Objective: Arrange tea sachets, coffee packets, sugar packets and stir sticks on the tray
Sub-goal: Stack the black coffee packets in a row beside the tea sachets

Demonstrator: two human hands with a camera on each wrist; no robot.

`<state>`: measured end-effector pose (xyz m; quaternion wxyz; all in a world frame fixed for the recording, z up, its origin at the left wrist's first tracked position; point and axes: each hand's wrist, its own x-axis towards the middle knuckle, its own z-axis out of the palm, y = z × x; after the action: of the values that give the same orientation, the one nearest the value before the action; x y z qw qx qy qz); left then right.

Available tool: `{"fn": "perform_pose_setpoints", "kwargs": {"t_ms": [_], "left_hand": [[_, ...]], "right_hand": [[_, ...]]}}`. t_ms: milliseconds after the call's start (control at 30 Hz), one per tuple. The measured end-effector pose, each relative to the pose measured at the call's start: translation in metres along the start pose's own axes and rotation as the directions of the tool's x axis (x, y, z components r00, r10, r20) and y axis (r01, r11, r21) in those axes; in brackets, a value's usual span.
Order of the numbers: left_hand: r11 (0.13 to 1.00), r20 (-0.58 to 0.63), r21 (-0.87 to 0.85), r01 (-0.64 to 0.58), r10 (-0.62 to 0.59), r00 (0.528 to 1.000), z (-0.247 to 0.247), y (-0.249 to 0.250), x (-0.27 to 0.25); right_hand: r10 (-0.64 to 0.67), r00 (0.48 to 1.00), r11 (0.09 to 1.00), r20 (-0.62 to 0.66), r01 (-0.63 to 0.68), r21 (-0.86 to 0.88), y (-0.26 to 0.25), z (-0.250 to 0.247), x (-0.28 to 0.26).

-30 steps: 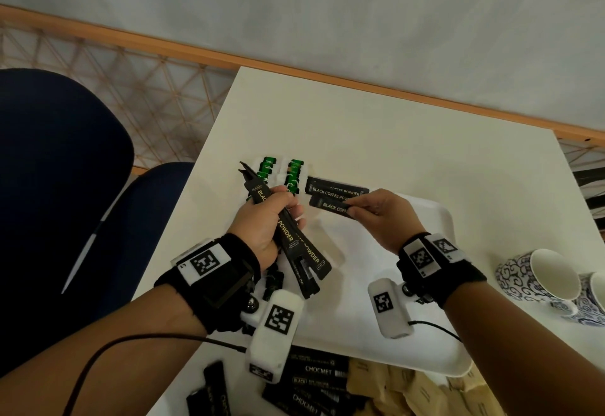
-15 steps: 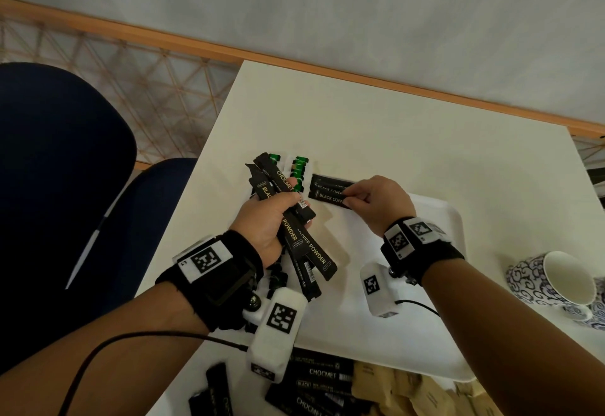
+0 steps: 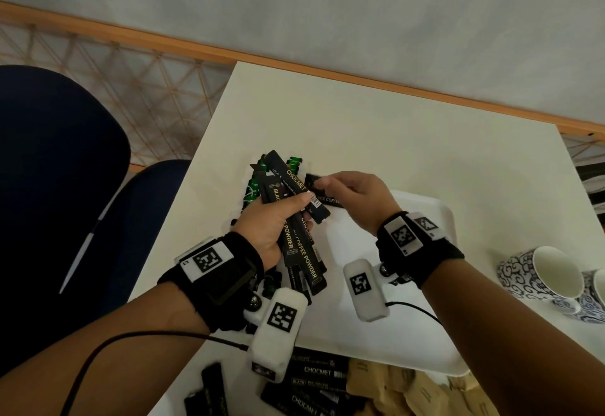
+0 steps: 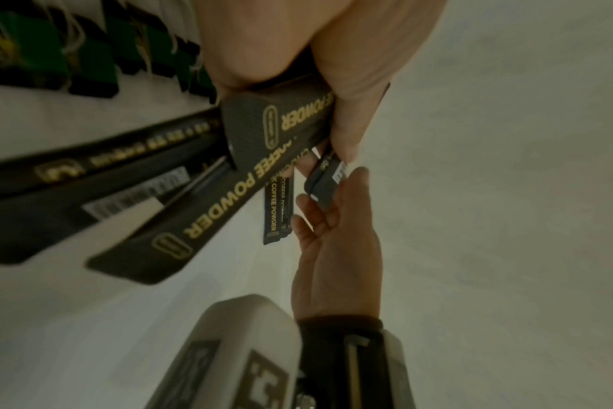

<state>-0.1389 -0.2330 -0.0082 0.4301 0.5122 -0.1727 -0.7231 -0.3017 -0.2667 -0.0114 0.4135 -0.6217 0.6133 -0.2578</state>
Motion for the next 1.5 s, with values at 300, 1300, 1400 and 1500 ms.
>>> {"fn": "perform_pose_setpoints", "kwargs": {"t_ms": [300,1300,1400,1500], "left_hand": [[1.000,0.013,0.016,0.010,-0.010,1.000,0.000,-0.002,-0.008],[0.997,-0.151,0.055,-0.053,0.060,0.987,-0.002,0.000,-0.007],[0.999,-0.162,0.028,-0.031,0.035,0.986,-0.005,0.002,-0.006],[0.999,-0.170,0.016,-0.035,0.037,0.985,-0.007,0.004,-0.005]], "right_hand": [[-0.030,0.993,0.958,0.111,-0.003,0.285,-0.020,0.002,-0.010],[-0.133,0.991,0.975,0.019,0.135,-0.178,0.023,-0.015,-0.029],[-0.121,0.990,0.952,-0.071,0.095,-0.292,0.033,-0.022,-0.024],[-0.082,0.994,0.918,-0.076,0.046,-0.395,0.040,-0.022,-0.019]]}}
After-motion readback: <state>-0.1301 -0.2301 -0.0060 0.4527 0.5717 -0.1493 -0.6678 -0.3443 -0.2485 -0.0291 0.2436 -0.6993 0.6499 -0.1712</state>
